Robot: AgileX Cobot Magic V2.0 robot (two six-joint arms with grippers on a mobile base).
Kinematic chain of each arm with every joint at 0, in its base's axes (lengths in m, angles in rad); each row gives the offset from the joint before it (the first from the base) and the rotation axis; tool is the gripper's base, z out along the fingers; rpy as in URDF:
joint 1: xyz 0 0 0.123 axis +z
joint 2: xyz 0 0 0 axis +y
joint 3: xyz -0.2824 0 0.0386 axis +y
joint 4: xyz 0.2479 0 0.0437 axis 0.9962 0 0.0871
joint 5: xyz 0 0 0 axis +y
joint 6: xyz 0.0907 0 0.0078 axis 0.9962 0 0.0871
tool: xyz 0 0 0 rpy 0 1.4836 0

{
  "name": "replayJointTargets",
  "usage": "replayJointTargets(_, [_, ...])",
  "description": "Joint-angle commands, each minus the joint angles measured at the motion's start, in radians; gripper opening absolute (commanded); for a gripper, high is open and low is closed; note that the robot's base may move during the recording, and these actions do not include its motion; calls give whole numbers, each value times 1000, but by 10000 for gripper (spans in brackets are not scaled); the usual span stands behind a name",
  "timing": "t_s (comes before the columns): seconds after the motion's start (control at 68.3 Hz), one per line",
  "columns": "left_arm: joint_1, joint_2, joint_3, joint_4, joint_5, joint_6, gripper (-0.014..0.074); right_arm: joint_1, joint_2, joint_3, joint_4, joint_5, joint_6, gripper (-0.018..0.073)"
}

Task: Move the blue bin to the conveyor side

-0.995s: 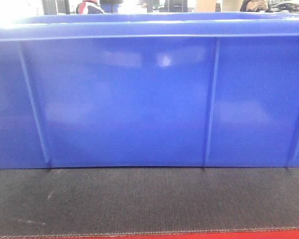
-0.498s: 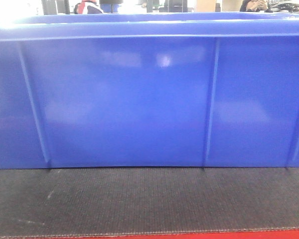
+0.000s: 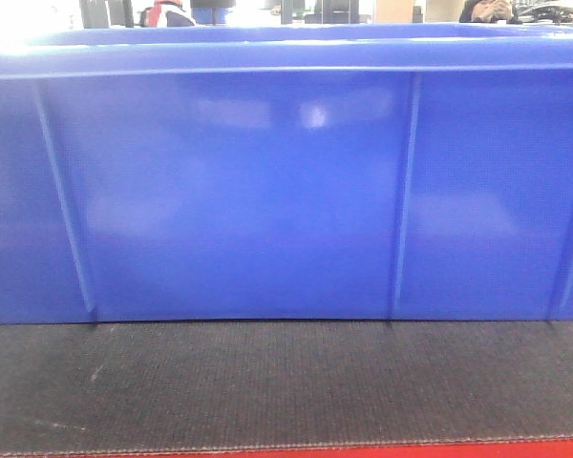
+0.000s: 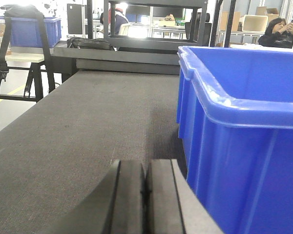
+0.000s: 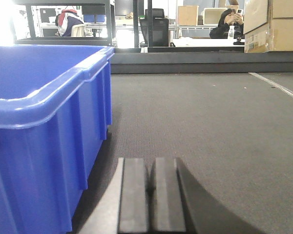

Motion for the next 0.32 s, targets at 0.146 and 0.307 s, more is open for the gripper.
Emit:
replayJointTargets(0.146, [1, -3, -2, -7, -19, 0, -27, 3, -4, 0, -2, -32, 0, -88])
replayJointTargets(0.307, [1, -3, -2, -7, -19, 0, -27, 3, -4, 0, -2, -32, 0, -88])
